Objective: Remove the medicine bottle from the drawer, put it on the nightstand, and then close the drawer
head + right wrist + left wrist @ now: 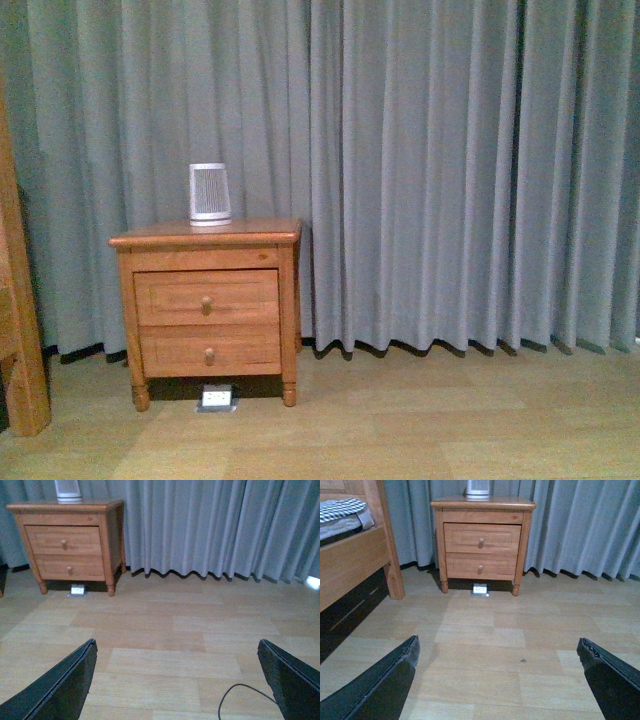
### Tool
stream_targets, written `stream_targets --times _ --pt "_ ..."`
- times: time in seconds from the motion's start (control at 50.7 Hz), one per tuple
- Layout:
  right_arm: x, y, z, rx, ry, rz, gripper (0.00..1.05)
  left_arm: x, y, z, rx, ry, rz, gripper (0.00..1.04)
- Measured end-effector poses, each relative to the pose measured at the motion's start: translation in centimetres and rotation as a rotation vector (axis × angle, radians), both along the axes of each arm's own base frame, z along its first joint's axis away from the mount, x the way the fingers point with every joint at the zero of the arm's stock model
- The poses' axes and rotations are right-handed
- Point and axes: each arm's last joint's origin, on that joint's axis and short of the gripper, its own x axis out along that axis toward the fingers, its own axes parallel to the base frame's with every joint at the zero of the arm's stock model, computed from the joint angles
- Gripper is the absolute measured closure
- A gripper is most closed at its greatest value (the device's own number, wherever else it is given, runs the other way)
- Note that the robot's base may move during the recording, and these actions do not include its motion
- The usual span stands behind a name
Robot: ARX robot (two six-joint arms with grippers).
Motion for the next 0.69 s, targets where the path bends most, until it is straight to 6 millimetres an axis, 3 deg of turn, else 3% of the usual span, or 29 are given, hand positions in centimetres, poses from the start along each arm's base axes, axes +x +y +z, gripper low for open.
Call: stream_targets --times 0.691 --pt "0.00 0.00 0.00 0.000 0.000 0.000 0.07 0.00 0.00 0.00 0.000 0.000 0.000 0.07"
